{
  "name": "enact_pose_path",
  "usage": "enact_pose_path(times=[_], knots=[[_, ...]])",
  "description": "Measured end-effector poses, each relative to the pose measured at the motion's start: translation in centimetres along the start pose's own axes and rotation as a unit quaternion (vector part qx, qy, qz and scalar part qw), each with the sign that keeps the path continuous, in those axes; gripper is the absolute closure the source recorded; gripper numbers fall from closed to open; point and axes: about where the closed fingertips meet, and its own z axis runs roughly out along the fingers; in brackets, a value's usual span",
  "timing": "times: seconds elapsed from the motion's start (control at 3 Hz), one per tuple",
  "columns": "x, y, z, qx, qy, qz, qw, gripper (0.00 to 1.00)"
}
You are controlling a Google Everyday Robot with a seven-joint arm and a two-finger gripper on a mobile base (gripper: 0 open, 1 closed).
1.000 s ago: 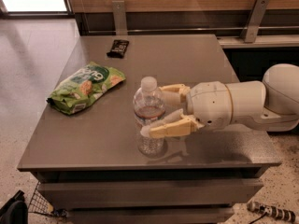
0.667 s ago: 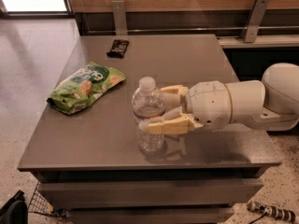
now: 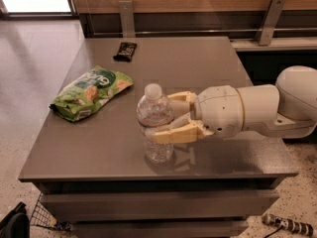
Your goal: Move water bottle near rxbar chocolate
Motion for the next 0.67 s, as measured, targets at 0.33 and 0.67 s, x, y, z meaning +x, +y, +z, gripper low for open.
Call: enact_pose_path(times=[0.33,0.67], knots=[[-0.2,-0.4,-0.2,0.001,-0.002,0.001,1.0,1.0],[-2.2,-4.4,-2.7,0.015,-0.025,0.012,0.9995,1.0]])
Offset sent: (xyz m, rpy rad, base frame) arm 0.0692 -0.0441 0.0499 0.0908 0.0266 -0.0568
